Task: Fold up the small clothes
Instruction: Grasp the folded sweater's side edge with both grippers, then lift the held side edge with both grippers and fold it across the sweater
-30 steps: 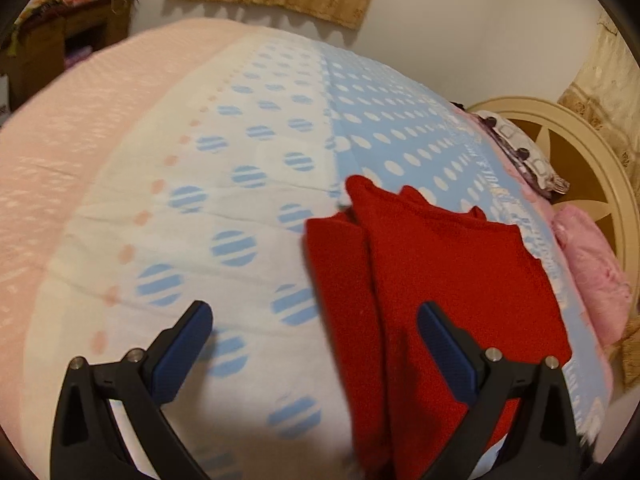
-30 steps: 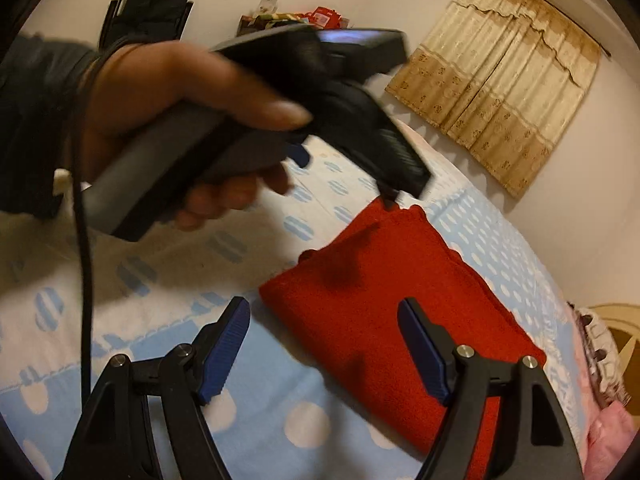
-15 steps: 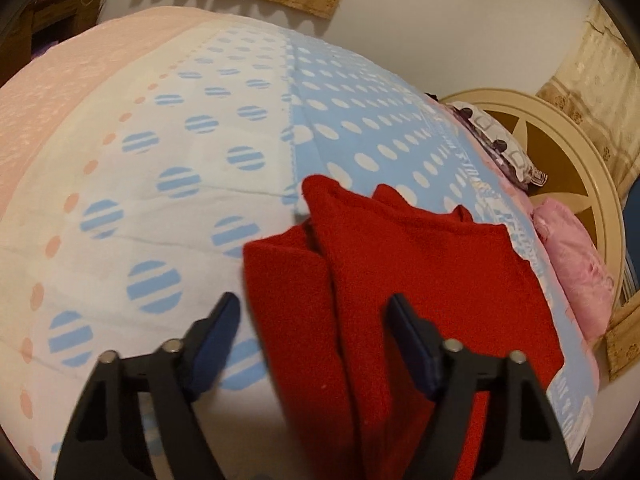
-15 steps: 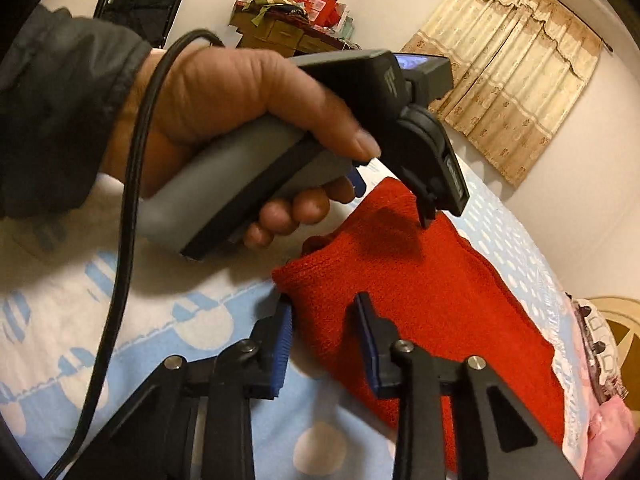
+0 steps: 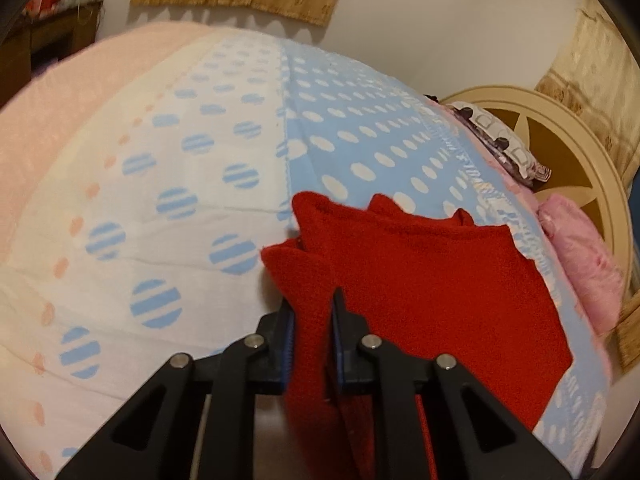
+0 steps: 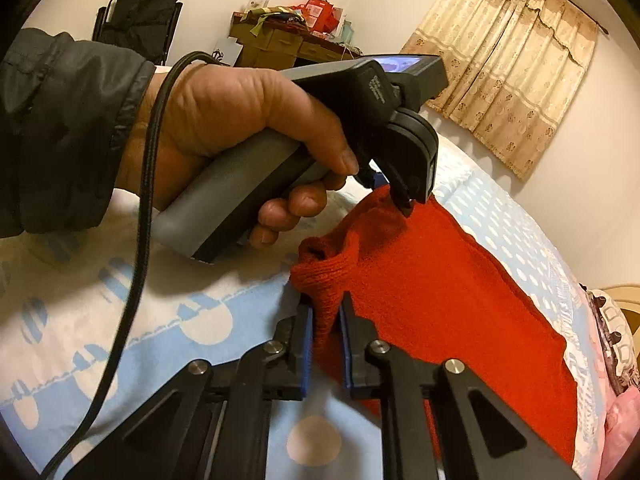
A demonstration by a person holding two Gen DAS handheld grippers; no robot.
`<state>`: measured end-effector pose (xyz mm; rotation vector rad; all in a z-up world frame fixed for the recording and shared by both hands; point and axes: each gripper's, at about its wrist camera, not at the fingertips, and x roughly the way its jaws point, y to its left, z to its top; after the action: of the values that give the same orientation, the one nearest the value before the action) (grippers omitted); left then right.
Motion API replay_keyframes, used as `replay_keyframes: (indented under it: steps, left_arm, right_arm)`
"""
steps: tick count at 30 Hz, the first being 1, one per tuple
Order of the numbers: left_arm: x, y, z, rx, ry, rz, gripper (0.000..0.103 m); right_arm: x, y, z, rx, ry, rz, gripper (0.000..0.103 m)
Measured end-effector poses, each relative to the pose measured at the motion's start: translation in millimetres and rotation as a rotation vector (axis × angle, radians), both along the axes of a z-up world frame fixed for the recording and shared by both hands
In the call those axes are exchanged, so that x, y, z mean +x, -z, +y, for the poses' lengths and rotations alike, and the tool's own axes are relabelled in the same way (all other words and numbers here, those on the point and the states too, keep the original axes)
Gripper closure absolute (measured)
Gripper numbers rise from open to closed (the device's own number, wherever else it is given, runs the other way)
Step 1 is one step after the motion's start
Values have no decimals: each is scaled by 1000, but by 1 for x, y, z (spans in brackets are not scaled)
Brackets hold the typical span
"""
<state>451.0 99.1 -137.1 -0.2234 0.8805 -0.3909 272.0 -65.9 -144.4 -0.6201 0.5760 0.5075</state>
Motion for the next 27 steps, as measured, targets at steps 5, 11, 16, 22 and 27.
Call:
replay_keyframes:
  steps: [5,11,16,22,27]
  left_arm:
    - [-3,-15,-5,36,-4,-47,88]
    - [-3,-26,-11,44,-9,-63,88]
    - [-4,-36,-21,48,-6,-80,88]
    - [-5,-55,-38,19,2,-107,88]
    - [-5,-67,-57,7,15,-124,89]
  right_arm:
    - [1,-3,-13,40,15,-9,93]
    - [7,-14,-26,87,38,-11,94]
    - [11,-20,-41,127,60,-11,95]
    - [15,-28,-59,177,90,-14,95]
    - [13,-33,-74,213,114,-27,96]
